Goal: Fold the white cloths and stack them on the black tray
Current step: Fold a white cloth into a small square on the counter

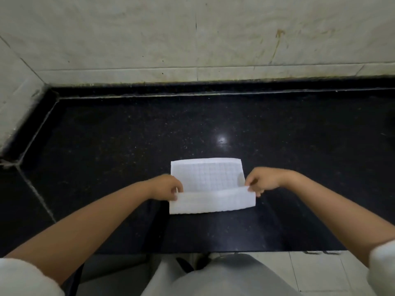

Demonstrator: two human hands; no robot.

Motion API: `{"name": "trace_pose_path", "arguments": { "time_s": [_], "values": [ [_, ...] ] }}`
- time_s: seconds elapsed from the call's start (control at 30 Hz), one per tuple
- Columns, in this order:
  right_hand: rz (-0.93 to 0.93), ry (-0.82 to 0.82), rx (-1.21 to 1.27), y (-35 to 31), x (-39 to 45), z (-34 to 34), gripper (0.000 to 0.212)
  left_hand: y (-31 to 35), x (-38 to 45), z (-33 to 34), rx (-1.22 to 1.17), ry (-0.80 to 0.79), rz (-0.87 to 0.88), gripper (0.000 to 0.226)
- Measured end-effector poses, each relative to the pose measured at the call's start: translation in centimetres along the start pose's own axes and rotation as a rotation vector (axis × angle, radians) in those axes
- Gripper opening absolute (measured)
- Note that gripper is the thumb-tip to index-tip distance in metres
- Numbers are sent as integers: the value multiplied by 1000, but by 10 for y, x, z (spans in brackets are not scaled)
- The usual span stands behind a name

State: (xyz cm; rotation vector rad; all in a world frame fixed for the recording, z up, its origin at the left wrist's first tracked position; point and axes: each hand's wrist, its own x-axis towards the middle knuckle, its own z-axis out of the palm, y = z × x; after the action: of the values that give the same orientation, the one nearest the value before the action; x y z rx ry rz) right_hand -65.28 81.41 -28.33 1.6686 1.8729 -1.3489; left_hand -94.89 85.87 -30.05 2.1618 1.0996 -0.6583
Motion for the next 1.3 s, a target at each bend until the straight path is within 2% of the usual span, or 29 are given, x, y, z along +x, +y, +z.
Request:
{"name": "trace_pose_path", "arguments": {
  "time_s": [0.07,0.13,0.27,0.5,0.7,0.77,0.83,0.87,0.93,0.97,1.07,1.13,1.17,1.23,1.3],
  "values": [
    [-3,213,79,2,12,-10,10,-8,11,-9,-51,225,-87,26],
    [11,385,35,1,26,-17,8,-14,24,-18,-99,394,-177,22],
    [83,596,-4,1,54,-17,20,-23,46,-21,-78,483,-246,26],
    [170,751,-3,2,77,0,25,-29,59,-8,-70,546,-248,27],
    [164,674,-89,4,81,5,27,-26,58,-5,33,507,-220,31],
    [194,645,-113,1,80,4,26,-24,57,-7,99,542,-143,21],
    [215,605,-139,-4,78,1,26,-19,53,-12,149,545,-165,12],
    [221,597,-147,-7,74,-3,26,-17,49,-18,154,546,-168,15],
    [177,660,-137,-12,62,-19,24,-20,40,-31,153,644,-157,21],
    [133,728,-122,-14,53,-29,21,-20,34,-42,179,753,-109,20],
    [-21,989,-113,-23,20,-54,10,-29,15,-62,227,1054,94,24],
    [-161,1152,-194,-27,5,-56,5,-29,4,-60,279,1191,151,22],
    [-223,1188,-236,-26,2,-51,6,-26,0,-56,283,1211,180,22],
    [-278,1157,-302,-18,6,-29,13,-30,1,-34,323,1185,244,26],
    [-257,1059,-343,-4,19,7,8,-37,7,2,353,1015,294,34]
  ]
}}
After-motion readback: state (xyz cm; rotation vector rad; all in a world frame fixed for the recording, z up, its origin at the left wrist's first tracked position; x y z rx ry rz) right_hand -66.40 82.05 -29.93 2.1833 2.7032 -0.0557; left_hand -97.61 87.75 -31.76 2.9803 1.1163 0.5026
